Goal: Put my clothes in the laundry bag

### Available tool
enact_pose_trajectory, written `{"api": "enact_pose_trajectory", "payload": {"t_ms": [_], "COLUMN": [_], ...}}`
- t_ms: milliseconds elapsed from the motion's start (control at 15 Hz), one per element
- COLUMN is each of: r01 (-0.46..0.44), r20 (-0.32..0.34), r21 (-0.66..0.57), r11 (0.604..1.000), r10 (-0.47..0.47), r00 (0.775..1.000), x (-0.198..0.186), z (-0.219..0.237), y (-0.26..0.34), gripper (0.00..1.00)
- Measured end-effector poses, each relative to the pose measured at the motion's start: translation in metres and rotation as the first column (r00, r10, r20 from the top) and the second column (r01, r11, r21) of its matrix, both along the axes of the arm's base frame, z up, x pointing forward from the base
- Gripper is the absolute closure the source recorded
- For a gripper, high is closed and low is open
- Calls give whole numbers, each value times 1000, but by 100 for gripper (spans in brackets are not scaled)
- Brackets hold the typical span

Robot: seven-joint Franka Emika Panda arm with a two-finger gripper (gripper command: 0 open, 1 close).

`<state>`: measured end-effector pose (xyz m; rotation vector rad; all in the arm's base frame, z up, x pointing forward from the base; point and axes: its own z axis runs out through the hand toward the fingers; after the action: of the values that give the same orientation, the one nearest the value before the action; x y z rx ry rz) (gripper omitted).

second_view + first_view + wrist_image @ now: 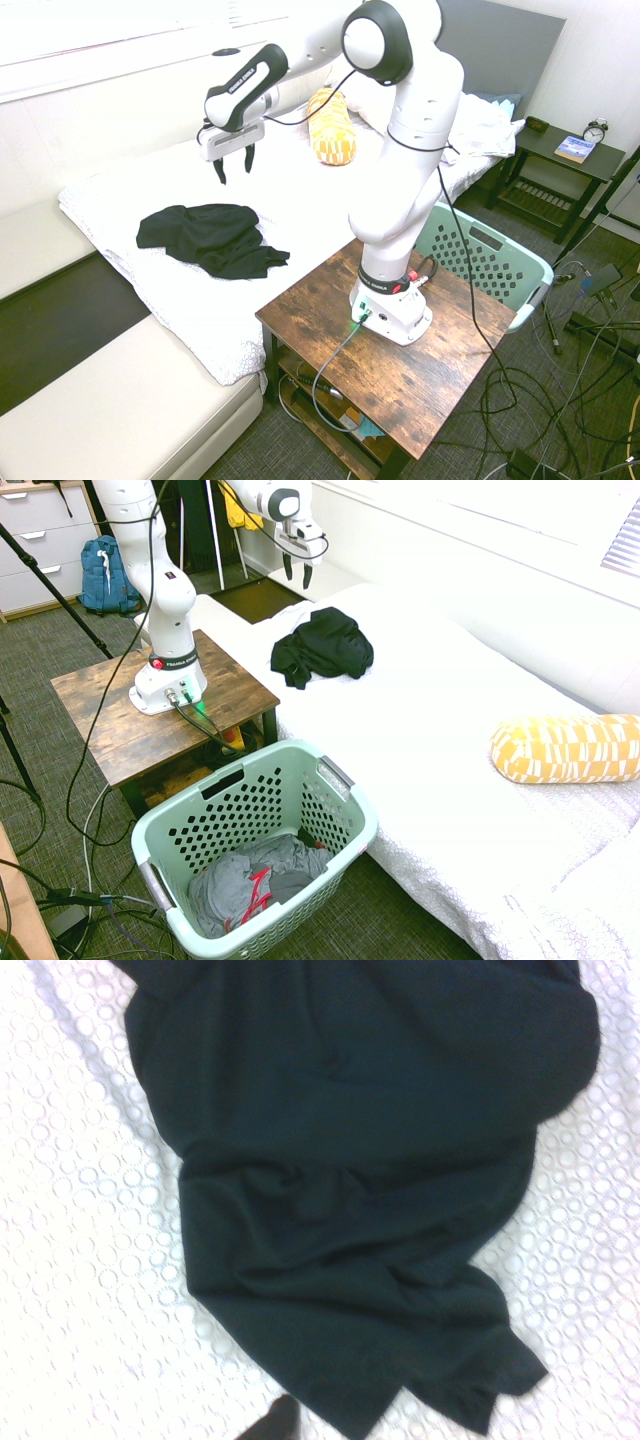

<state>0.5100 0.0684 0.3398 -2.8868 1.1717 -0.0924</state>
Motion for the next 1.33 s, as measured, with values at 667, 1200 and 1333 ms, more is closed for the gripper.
{"api": "enact_pose_trajectory", "payload": {"t_ms": [667, 1200, 1333], "r01": [-2, -42, -41], "r20": [-183, -285, -294], "r21": [-36, -144, -152], "r11": [999, 989, 987], "r10": [-4, -1, -5], "r00": [983, 958, 956], "x": [133, 184, 191], "z": [-222, -302, -311], "y": [58, 79, 80], "gripper": [0, 100, 100]}}
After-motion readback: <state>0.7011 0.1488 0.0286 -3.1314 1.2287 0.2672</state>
